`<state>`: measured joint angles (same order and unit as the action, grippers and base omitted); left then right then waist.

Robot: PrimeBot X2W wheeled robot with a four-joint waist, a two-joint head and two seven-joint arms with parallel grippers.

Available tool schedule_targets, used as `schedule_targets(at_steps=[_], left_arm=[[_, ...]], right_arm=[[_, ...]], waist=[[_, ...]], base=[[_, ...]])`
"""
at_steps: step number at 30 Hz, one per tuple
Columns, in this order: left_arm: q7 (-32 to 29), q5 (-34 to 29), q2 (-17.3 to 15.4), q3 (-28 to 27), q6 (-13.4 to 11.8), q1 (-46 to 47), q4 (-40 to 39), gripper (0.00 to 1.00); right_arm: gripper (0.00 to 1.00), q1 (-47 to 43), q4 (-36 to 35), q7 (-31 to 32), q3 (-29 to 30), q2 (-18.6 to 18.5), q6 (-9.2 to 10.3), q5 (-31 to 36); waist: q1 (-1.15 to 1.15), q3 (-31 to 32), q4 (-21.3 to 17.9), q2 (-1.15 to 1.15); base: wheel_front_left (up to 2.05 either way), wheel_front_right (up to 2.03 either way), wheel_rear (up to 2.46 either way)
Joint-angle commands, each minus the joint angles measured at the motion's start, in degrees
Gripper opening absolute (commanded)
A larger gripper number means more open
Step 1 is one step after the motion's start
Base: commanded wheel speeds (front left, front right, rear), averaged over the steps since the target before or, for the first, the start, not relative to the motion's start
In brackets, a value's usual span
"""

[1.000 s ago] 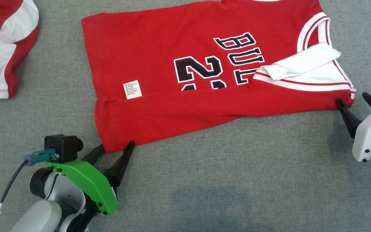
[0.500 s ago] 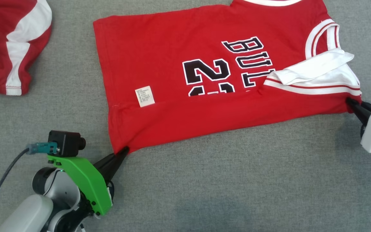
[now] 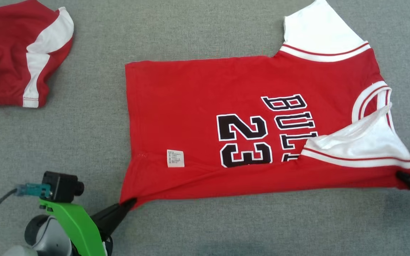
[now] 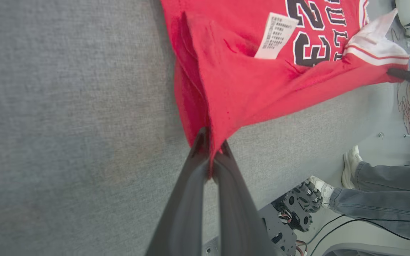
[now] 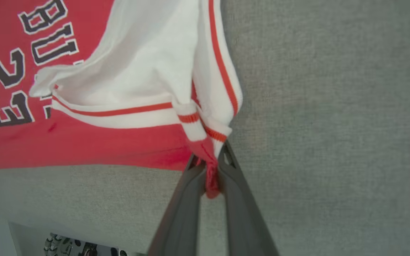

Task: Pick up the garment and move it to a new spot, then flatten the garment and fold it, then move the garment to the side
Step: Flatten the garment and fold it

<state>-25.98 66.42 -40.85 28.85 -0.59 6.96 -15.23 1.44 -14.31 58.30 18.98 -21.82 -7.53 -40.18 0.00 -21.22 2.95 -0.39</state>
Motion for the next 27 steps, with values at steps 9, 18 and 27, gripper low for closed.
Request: schedule_targets(at_steps=[9, 18, 27], left_arm=[[3.34, -3.73, 4.0, 4.06, -0.53, -3.79, 2.74, 1.0], [3.18, -8.61, -1.38, 0.05, -3.56, 1.98, -0.47, 1.0], [-0.58, -14.61, 1.92, 0.22, -2.86, 21.56, 3.04, 1.0]], right_arm=[[1.0, -5.76, 0.3, -7.66, -2.65, 1.09, 0.05, 4.47], [1.0, 3.64, -4.92, -6.07, -2.04, -3.29, 0.04, 3.07], [1.0, 29.73, 3.21, -6.27, -9.18, -5.87, 0.04, 10.32]], waist=[[0.0, -3.14, 0.04, 0.39], [0.0, -4.1, 1.05, 0.39], [0.0, -10.45, 2.89, 0.39]], base=[[0.0, 0.0, 0.0], [0.0, 0.0, 0.0], [0.0, 0.0, 0.0]])
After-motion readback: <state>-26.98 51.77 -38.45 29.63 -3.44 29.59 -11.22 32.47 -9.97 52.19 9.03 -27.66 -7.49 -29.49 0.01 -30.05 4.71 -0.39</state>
